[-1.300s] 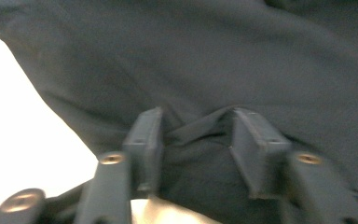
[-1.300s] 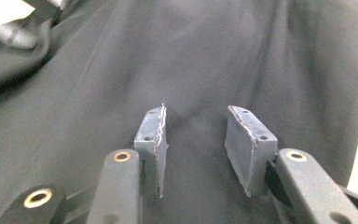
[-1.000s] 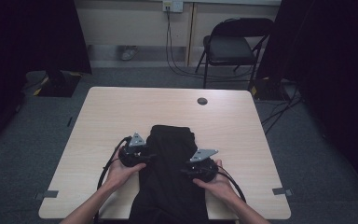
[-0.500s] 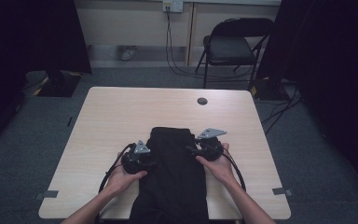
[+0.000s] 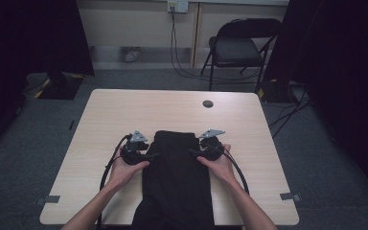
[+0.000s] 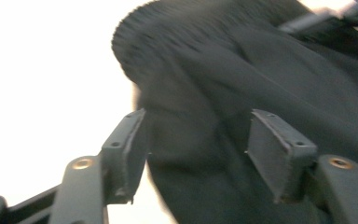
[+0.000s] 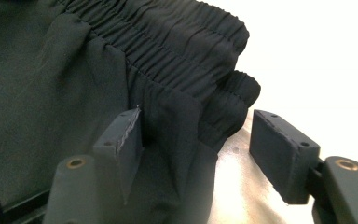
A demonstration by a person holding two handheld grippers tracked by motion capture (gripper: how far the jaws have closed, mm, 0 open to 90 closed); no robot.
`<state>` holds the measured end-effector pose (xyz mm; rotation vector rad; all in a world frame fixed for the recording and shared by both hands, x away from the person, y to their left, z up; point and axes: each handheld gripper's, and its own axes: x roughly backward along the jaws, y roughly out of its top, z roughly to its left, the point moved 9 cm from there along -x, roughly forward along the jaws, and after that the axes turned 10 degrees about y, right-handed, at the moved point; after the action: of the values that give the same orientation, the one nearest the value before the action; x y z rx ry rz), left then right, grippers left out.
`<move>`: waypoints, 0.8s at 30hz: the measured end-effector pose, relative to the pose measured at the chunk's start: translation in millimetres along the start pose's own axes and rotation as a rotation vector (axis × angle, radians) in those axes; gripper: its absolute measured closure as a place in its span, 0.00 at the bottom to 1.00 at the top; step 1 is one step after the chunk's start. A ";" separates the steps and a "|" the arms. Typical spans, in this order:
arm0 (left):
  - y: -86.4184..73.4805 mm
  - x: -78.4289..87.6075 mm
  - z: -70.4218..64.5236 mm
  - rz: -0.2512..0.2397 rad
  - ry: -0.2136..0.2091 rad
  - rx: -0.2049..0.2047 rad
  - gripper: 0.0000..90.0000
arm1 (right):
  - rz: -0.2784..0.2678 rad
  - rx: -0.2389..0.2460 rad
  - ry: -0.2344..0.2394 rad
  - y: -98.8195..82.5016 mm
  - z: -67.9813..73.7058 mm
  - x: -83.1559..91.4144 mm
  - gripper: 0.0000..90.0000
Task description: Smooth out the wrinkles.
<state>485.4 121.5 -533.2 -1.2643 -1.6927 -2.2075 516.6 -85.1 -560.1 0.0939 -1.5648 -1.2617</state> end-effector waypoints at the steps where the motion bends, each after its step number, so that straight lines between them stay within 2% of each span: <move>1: -0.4 -2.9 2.7 0.002 0.007 0.013 0.40 | -0.001 0.001 0.009 -0.2 1.2 0.2 0.43; 2: -1.9 -6.2 4.0 0.012 0.008 0.025 0.38 | -0.004 -0.005 0.009 -0.9 1.7 0.5 0.44; 5: -10.0 -15.2 1.8 0.079 -0.013 0.018 0.38 | -0.009 0.006 0.004 -1.7 2.7 1.0 0.51; 6: -10.3 -16.4 0.5 0.081 -0.013 0.010 0.37 | -0.004 0.014 0.000 -1.7 3.0 1.2 0.51; 7: -10.2 -18.1 -1.0 0.077 -0.017 0.013 0.37 | -0.001 0.017 0.004 -1.3 3.9 1.2 0.57; 9: -12.5 -22.7 -1.1 0.088 -0.002 -0.006 0.37 | 0.000 0.024 0.010 -1.0 6.9 0.9 0.62; 10: -12.1 -24.8 -1.1 0.075 0.007 -0.009 0.35 | 0.001 0.025 0.017 -0.7 7.7 0.7 0.64; 12: -9.5 -28.5 0.0 0.064 0.026 0.007 0.35 | -0.006 0.028 0.026 0.0 9.3 -0.2 0.71; 14: -7.8 -31.7 0.1 0.056 0.046 -0.028 0.36 | -0.016 0.035 0.013 0.7 12.9 -1.4 0.79; 17: -6.0 -31.1 -1.8 0.054 0.031 -0.025 0.48 | -0.013 0.041 0.000 2.0 16.3 -3.1 0.83; 20: -5.7 -29.2 1.4 0.053 0.023 -0.024 0.72 | -0.023 0.014 0.015 2.6 14.7 -2.6 0.87; 22: -6.0 -27.8 2.4 0.050 -0.014 -0.010 0.85 | -0.035 0.000 0.025 3.7 14.0 -0.7 0.90; 24: -3.6 -25.3 2.3 0.044 -0.035 0.002 0.89 | -0.058 -0.024 0.042 6.3 12.8 3.0 0.90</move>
<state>501.4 114.8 -552.2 -1.3339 -1.6616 -2.1718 509.0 -75.8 -551.8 0.1499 -1.5197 -1.3155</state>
